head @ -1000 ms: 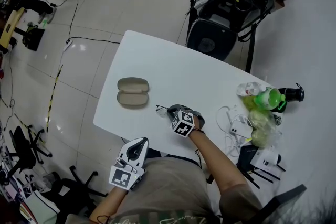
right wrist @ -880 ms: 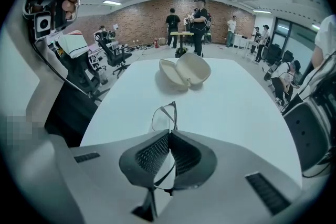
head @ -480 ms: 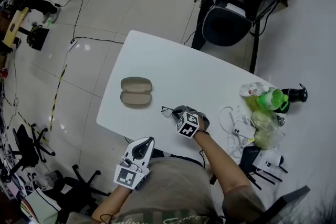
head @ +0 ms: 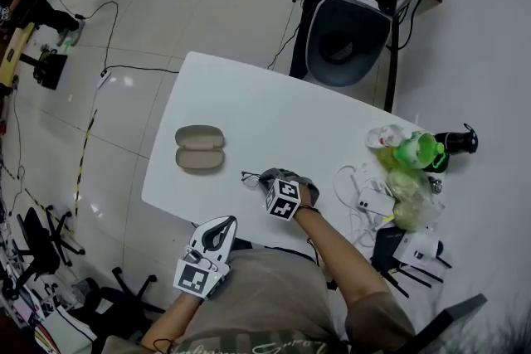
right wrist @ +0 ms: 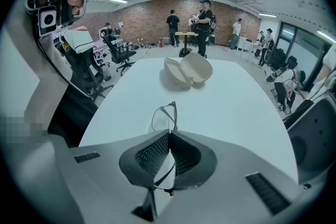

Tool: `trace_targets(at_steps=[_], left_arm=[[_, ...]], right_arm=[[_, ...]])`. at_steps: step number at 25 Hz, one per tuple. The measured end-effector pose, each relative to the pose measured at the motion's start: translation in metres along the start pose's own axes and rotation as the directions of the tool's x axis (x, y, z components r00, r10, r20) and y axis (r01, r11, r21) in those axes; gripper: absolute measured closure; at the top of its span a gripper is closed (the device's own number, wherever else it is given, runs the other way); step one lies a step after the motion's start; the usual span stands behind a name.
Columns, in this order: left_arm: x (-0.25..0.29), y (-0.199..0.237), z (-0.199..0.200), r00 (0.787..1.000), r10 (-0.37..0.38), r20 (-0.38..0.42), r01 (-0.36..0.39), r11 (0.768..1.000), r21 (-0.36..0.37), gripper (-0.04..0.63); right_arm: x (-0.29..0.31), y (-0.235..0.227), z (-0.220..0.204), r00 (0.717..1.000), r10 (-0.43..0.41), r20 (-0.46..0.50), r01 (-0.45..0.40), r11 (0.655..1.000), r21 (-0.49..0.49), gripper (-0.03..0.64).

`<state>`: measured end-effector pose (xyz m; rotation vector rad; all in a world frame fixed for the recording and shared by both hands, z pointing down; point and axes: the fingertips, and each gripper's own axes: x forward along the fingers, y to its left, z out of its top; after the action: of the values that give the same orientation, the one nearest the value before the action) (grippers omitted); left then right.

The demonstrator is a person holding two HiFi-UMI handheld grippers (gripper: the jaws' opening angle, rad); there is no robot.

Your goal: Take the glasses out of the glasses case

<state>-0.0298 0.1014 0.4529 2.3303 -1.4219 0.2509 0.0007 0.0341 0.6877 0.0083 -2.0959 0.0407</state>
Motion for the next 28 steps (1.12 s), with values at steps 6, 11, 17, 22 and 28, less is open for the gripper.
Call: trace_targets(at_steps=[6, 11, 17, 22, 28], left_arm=[[0.006, -0.005, -0.010, 1.000, -0.005, -0.007, 0.004, 1.000, -0.013, 0.588], [0.013, -0.010, -0.014, 1.000, -0.027, -0.011, 0.027, 0.999, -0.017, 0.588], [0.007, -0.003, -0.015, 1.000, 0.002, -0.014, -0.002, 1.000, -0.027, 0.588], [0.008, -0.006, -0.012, 1.000, -0.007, -0.008, 0.007, 1.000, -0.020, 0.589], [0.011, -0.007, -0.006, 1.000, 0.004, 0.002, -0.004, 1.000, -0.012, 0.588]], right_arm=[[-0.004, -0.010, -0.010, 1.000, -0.013, 0.006, 0.013, 1.000, 0.028, 0.598], [-0.006, -0.007, -0.021, 1.000, -0.008, 0.003, 0.008, 0.999, 0.041, 0.598], [-0.006, -0.007, -0.031, 1.000, -0.002, -0.008, 0.002, 0.998, 0.058, 0.598], [-0.008, -0.009, -0.033, 1.000, -0.014, -0.015, 0.014, 0.999, 0.049, 0.598], [-0.015, -0.005, -0.038, 1.000, -0.014, -0.002, 0.014, 0.998, 0.066, 0.598]])
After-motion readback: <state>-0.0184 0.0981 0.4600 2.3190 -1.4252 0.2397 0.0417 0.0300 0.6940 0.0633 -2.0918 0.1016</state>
